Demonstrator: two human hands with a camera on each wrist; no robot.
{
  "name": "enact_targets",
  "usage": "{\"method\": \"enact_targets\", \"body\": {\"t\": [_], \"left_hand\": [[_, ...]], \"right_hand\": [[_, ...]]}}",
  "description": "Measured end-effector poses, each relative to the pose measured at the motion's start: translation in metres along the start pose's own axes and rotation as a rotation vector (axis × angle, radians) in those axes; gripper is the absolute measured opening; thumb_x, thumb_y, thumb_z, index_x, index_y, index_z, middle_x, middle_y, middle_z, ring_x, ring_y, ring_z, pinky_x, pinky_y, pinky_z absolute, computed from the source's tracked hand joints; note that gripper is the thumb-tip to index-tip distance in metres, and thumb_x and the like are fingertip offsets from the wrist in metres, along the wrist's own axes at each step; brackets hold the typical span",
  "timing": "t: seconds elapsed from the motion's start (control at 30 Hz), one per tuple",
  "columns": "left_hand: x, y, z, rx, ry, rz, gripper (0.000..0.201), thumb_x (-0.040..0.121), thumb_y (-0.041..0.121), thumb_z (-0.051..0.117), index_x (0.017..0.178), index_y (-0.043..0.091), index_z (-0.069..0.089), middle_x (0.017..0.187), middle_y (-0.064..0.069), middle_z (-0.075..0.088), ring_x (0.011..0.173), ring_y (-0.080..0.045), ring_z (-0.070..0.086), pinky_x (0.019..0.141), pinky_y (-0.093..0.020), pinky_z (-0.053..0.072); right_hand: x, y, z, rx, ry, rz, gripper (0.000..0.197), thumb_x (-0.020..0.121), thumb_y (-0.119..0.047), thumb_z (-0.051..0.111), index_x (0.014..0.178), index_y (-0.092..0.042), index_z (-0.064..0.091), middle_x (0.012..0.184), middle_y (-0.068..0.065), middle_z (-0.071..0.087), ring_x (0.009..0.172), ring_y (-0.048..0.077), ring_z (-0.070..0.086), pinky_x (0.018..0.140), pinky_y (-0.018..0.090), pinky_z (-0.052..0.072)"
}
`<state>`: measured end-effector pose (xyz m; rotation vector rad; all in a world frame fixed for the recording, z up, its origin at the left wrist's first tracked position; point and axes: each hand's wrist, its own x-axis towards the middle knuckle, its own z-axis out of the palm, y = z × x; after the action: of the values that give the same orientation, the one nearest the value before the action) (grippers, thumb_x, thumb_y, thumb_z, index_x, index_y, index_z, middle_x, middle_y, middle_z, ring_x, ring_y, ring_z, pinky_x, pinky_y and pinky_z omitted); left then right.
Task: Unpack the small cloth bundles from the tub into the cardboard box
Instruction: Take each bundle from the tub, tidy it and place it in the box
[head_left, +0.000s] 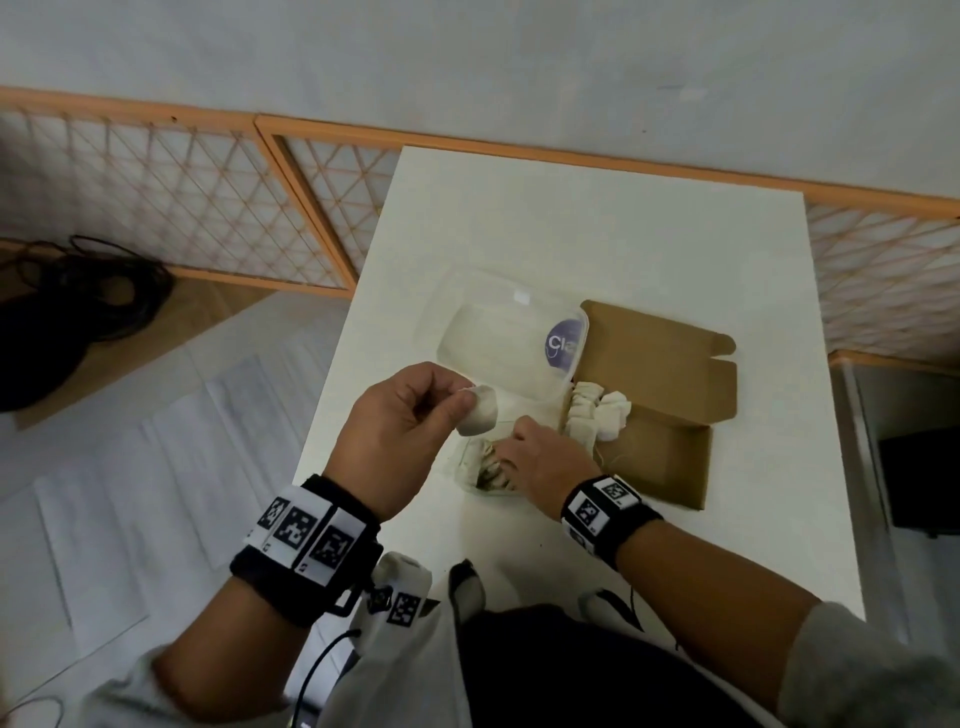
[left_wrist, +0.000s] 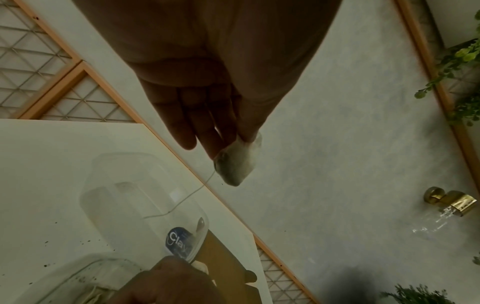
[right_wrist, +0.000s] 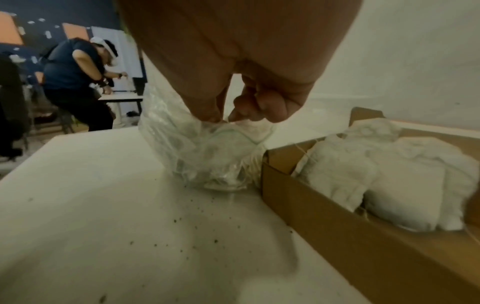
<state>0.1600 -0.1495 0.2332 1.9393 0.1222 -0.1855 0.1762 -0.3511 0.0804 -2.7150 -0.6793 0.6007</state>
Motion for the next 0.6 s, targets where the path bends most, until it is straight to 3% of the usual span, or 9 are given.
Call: {"method": "enact_targets", "body": {"t": [0.13,0.27,0.37,0.47,0.53,0.6], "left_hand": [[0.004,-0.001,0.004,-0.002,-0.011,-0.010,0.006,0.099,0.022,0.071,0.093,0.022,0.073,0.090,0.005,0.078,0.089,-0.014,0.073,0.086,-0.036,0.059],[0.008,-0.001,0.008,0.026,-0.014,-0.010,0.008,0.099,0.022,0.069,0.092,0.023,0.072,0.086,0.009,0.077,0.082,-0.008,0.070,0.081,-0.028,0.056],[0.010,-0.001,0.010,0.058,-0.029,0.000,0.008,0.100,0.024,0.068,0.092,0.025,0.072,0.086,0.009,0.076,0.082,-0.009,0.069,0.078,-0.026,0.054],[0.012,0.000,0.012,0.046,-0.053,-0.002,0.009,0.100,0.023,0.067,0.093,0.024,0.073,0.087,0.008,0.078,0.084,-0.008,0.071,0.079,-0.024,0.053],[0.011,0.000,0.013,0.011,-0.115,-0.015,0.010,0.100,0.022,0.068,0.092,0.024,0.074,0.090,0.005,0.079,0.089,-0.016,0.073,0.085,-0.034,0.057],[0.010,0.000,0.016,-0.024,-0.211,-0.062,0.007,0.098,0.022,0.071,0.093,0.021,0.075,0.093,-0.003,0.080,0.093,-0.033,0.072,0.088,-0.049,0.057]], "right_hand": [[-0.008,0.005,-0.014,0.305,0.114,0.110,0.014,0.104,-0.033,0.057,0.105,-0.022,0.066,0.106,-0.001,0.058,0.088,0.018,0.058,0.077,0.033,0.050],[-0.021,0.006,-0.035,0.632,0.239,0.225,0.006,0.100,-0.024,0.064,0.095,-0.021,0.063,0.089,-0.007,0.068,0.077,0.005,0.060,0.070,0.022,0.046],[-0.035,0.004,-0.060,0.813,0.289,0.249,0.006,0.102,-0.023,0.064,0.098,-0.018,0.065,0.086,-0.004,0.073,0.074,0.003,0.063,0.066,0.012,0.047],[-0.046,0.003,-0.081,0.951,0.315,0.261,0.006,0.103,-0.024,0.063,0.103,-0.021,0.069,0.092,-0.006,0.077,0.078,0.001,0.067,0.071,0.015,0.051],[-0.053,0.003,-0.092,1.006,0.316,0.252,0.009,0.105,-0.023,0.061,0.105,-0.020,0.069,0.091,-0.007,0.077,0.072,0.004,0.066,0.070,0.023,0.055],[-0.058,0.002,-0.101,1.056,0.318,0.257,0.010,0.106,-0.023,0.059,0.108,-0.018,0.068,0.089,-0.004,0.076,0.066,0.008,0.063,0.067,0.027,0.055]]}}
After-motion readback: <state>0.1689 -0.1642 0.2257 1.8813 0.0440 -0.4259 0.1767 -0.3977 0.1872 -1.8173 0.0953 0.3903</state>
